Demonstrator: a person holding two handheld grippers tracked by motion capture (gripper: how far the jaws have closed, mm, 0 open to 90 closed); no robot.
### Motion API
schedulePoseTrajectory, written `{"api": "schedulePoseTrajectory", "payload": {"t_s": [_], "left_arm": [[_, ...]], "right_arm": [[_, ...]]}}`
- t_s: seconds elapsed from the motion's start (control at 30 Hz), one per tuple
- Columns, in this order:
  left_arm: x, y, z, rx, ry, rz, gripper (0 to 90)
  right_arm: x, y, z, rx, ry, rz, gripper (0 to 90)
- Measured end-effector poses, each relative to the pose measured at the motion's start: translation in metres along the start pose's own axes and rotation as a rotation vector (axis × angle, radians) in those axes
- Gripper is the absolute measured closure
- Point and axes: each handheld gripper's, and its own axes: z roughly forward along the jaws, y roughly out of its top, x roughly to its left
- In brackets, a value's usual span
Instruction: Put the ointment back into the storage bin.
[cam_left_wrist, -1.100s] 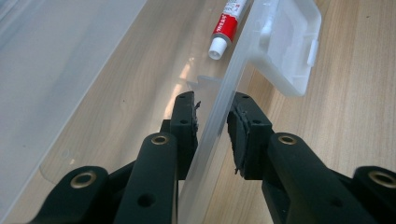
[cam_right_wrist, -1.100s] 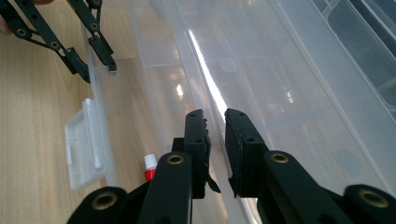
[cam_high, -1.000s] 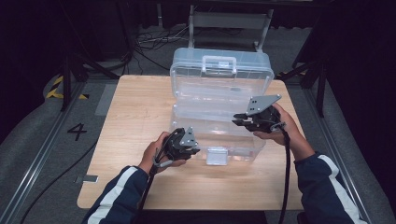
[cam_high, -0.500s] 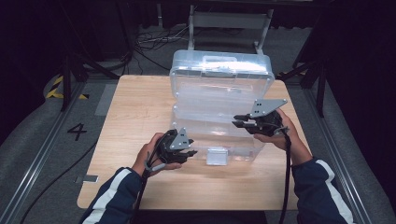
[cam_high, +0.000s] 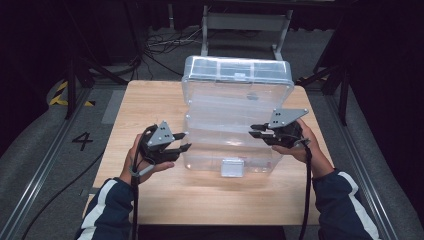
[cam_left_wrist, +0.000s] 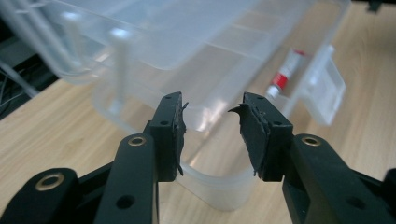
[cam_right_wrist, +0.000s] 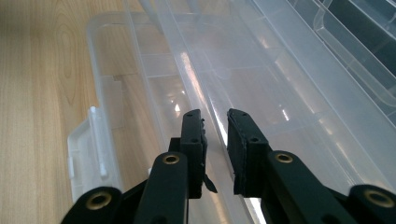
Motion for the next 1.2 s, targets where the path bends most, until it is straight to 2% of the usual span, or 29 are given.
{"api": "schedulePoseTrajectory", "payload": {"t_s": [0.1, 0.13, 0.2, 0.23, 0.33, 0.5, 0.53, 0.6, 0.7, 0.77, 0.97, 1.0, 1.13, 1.2], "left_arm": [[0.013, 0.001, -0.004, -0.046, 0.036, -0.052, 60.4], [0.013, 0.001, -0.004, -0.046, 0.036, -0.052, 60.6], [0.02, 0.003, -0.005, -0.074, 0.063, -0.089, 61.7], [0.025, 0.004, -0.005, -0.092, 0.061, -0.112, 62.2], [0.04, 0.01, -0.003, -0.135, 0.042, -0.152, 72.1], [0.053, 0.022, 0.007, -0.134, 0.063, -0.144, 85.8], [0.056, 0.027, 0.011, -0.13, 0.069, -0.142, 85.8], [0.059, 0.035, 0.018, -0.124, 0.099, -0.134, 89.7], [0.064, 0.045, 0.026, -0.123, 0.124, -0.14, 90.0], [0.066, 0.05, 0.03, -0.123, 0.126, -0.147, 90.0], [0.07, 0.055, 0.036, -0.115, 0.146, -0.155, 89.8], [0.07, 0.055, 0.036, -0.124, 0.137, -0.163, 89.8], [0.07, 0.054, 0.035, -0.116, 0.121, -0.157, 90.0], [0.068, 0.055, 0.034, -0.116, 0.13, -0.146, 90.0]], "right_arm": [[0.0, 0.0, 0.0, 0.0, -0.001, 0.0, 76.8], [0.0, 0.0, 0.0, 0.0, -0.001, 0.0, 76.8], [0.0, 0.0, 0.0, 0.0, -0.003, -0.001, 76.8], [0.0, 0.0, 0.0, 0.0, -0.003, -0.001, 76.7], [0.0, 0.0, 0.0, -0.001, -0.001, 0.003, 76.5], [0.001, 0.0, 0.0, -0.001, -0.002, 0.004, 76.5], [0.001, -0.001, 0.0, -0.001, -0.001, 0.004, 76.5], [0.001, -0.001, 0.0, -0.002, -0.002, 0.004, 76.5], [0.003, -0.002, 0.0, -0.002, -0.006, 0.004, 76.4], [0.004, -0.002, 0.0, 0.0, -0.009, 0.001, 76.2], [0.005, -0.003, 0.0, 0.007, -0.004, -0.003, 76.3], [0.006, -0.004, 0.0, 0.009, 0.0, 0.002, 76.4], [0.009, -0.006, -0.001, 0.012, 0.001, 0.003, 76.4], [0.012, -0.007, -0.002, 0.007, -0.022, -0.005, 76.2]]}}
